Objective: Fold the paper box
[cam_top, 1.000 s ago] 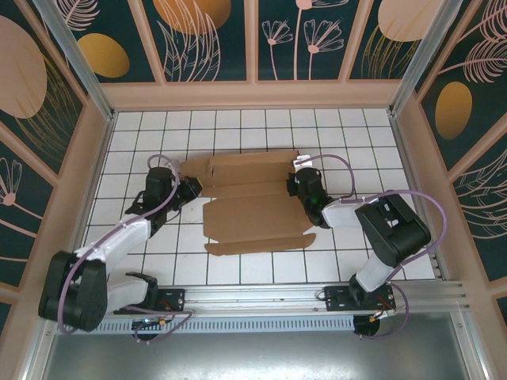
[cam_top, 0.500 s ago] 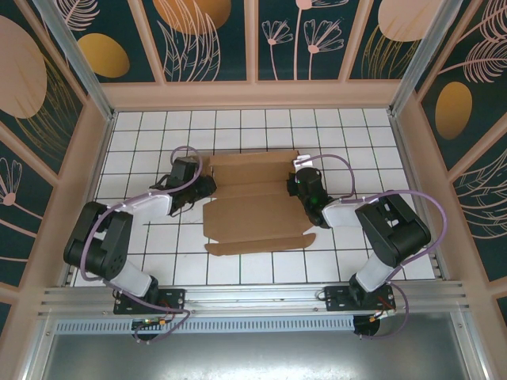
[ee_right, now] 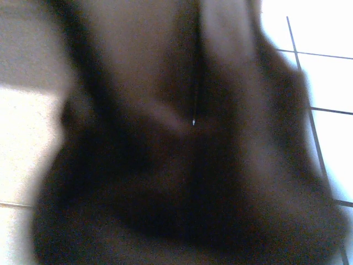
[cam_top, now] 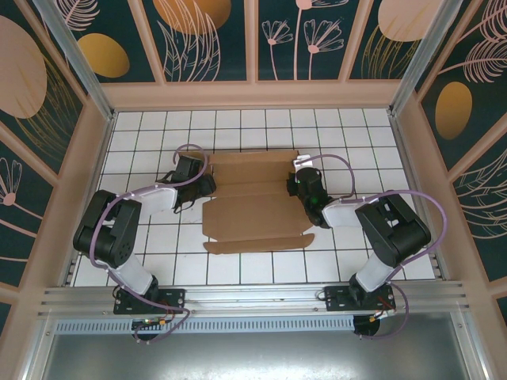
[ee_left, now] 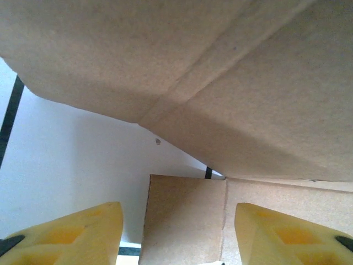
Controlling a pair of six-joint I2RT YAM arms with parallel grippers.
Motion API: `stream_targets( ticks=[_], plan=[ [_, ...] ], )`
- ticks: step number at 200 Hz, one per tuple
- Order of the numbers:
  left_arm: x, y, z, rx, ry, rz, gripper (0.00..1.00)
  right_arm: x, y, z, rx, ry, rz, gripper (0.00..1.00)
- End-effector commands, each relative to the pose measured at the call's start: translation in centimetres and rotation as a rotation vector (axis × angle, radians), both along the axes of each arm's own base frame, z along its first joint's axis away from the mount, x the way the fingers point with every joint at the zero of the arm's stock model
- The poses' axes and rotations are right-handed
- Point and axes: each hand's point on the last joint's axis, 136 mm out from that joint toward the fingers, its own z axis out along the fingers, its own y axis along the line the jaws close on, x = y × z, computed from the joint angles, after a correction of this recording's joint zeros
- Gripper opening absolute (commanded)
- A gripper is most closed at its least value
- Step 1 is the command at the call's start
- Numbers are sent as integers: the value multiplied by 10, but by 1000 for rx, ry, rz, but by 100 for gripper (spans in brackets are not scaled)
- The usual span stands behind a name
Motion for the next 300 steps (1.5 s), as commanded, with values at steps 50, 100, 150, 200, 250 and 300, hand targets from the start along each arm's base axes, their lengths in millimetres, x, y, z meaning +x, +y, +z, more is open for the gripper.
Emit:
stream_targets(
  ticks=[50,100,150,200,250,300],
  plan=[
    [1,-33,-3,-163,7,-96,57,0,4,1,38,17,10,17],
    [9,-44,38,-242,-108,-132,53,-1,4,1,41,20,12,16],
    [4,-66,47,-391,-115,-182,52,0,4,4,38,19,12,16],
    [-4,-80,21,-500,-52,-192,53,0,5,5,40,24,16,16],
    [-6,-81,26,-505,-41,-185,56,5,-6,3,27,33,-16,16],
    [-23,-32,67,-292,-128,-112,56,18,-18,17,20,7,-6,15]
  ],
)
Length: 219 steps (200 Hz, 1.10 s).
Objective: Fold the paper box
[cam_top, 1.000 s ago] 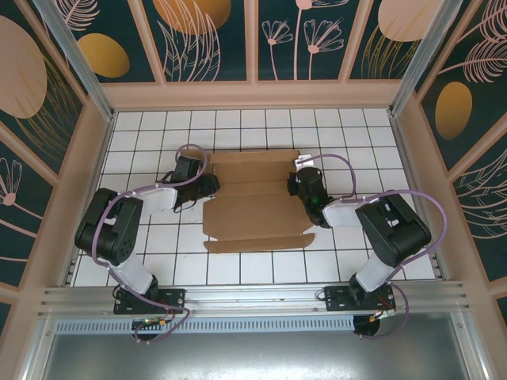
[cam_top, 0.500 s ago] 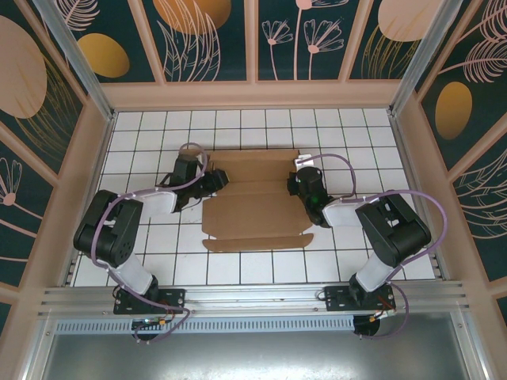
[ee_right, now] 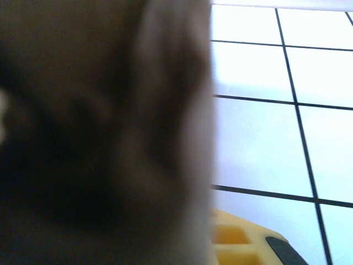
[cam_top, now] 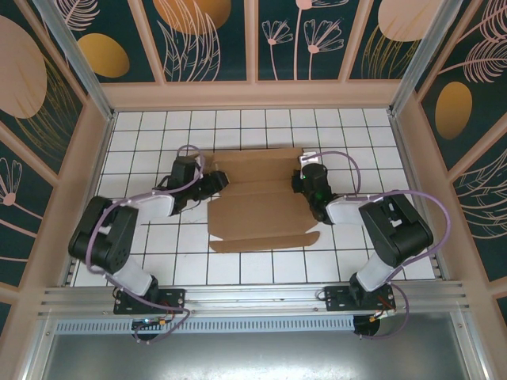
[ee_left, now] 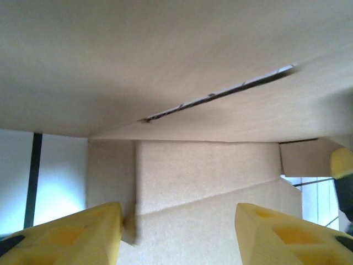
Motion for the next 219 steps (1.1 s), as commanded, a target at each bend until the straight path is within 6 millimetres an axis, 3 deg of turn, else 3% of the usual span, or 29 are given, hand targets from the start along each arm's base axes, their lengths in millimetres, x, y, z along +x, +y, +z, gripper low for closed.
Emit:
stream_targets(
  ticks=[1,36,59,74,93,122,142,172,184,199,219],
  plan=[
    [-14,29,17,126,-46,52,56,8,0,15,-9,-20,24,15],
    [-31,75,55,284,-202,169,57,13,3,13,-7,-15,41,15],
    [-33,124,89,389,-277,332,62,13,3,13,-1,-18,40,15],
    [-26,154,101,405,-267,419,60,12,3,14,6,-21,41,15],
    [-13,173,114,428,-289,488,59,11,4,12,12,-18,47,15],
    [11,199,110,366,-287,575,59,11,5,12,15,-13,56,15],
    [31,197,88,338,-240,522,56,10,5,10,16,-8,58,15],
    [50,157,39,237,-135,306,56,11,7,11,27,-9,62,16],
    [49,152,23,222,-93,279,56,11,8,11,29,-9,63,16],
    [46,147,19,218,-93,257,56,12,9,10,33,-4,66,16],
    [41,130,29,218,-134,180,56,12,10,10,37,0,69,16]
  ],
)
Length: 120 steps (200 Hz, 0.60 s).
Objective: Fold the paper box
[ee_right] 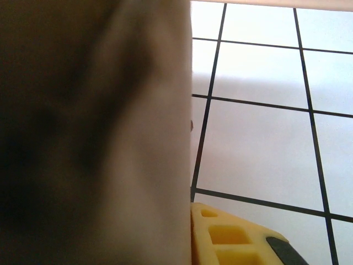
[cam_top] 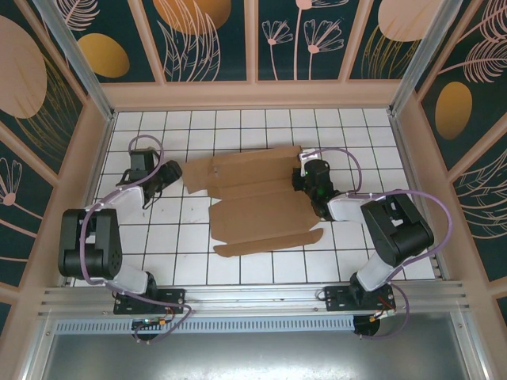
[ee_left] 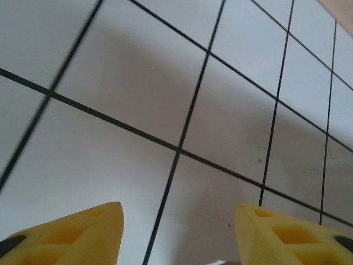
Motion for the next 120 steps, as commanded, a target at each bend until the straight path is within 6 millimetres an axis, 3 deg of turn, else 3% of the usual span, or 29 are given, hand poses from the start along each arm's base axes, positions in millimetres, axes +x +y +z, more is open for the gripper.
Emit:
stream_targets(
  ticks=[1,32,80,120],
  plan=[
    [3,-29,30,-20,-103,-146,56,7,4,6,27,-14,6,16],
    [-14,-54,42,-21,-114,-227,56,9,5,8,30,-11,10,16],
    [-37,-82,23,-54,-68,-301,57,9,7,3,37,6,10,17],
    [-50,-101,24,-47,-70,-347,58,9,7,0,35,20,-1,17]
  ],
)
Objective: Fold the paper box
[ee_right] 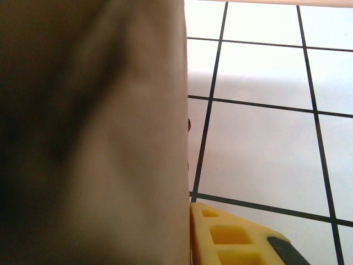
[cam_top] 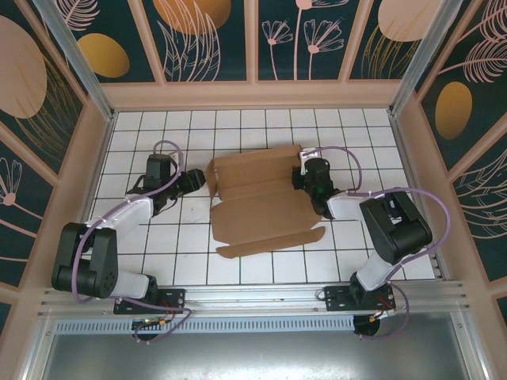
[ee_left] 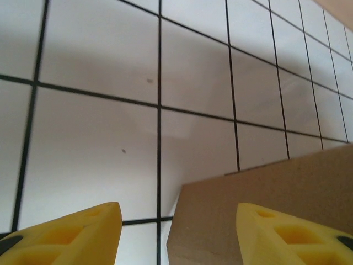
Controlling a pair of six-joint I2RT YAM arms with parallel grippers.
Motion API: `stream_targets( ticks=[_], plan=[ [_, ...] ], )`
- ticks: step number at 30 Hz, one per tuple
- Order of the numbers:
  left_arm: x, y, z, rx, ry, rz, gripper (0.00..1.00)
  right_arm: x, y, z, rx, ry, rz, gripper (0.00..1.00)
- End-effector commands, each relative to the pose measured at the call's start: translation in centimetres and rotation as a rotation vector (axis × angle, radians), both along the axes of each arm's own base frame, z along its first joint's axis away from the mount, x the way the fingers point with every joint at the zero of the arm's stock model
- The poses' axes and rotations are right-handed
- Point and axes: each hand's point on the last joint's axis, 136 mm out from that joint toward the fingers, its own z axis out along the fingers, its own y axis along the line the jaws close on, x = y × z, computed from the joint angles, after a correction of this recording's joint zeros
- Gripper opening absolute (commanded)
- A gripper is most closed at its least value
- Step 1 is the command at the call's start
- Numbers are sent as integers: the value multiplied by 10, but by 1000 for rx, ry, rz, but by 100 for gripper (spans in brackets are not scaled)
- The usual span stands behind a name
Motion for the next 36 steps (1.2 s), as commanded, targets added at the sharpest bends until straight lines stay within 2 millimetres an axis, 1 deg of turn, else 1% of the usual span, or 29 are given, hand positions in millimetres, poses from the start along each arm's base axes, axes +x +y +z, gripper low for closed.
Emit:
stream_targets(
  ticks=[1,3,8,13,19,24,30,33,36],
  plan=[
    [-10,-14,5,-8,-15,-44,58,4,6,2,20,11,-3,17],
    [-14,-21,7,-6,-27,-65,58,4,7,0,21,16,0,17],
    [-16,-29,5,30,-25,-97,60,5,11,-2,23,23,2,16],
    [-24,-42,13,56,-44,-160,60,4,11,-5,18,32,2,16],
    [-32,-43,13,81,-46,-192,60,4,10,-6,13,35,-5,16],
    [-35,-45,16,122,-58,-235,58,4,8,-9,6,44,-13,16],
    [-42,-45,24,192,-123,-316,51,5,6,-9,-2,42,-18,16],
    [-46,-52,29,188,-156,-360,47,6,6,-10,-4,45,-16,16],
    [-46,-57,29,207,-163,-379,47,7,7,-10,-3,44,-12,16]
  ],
)
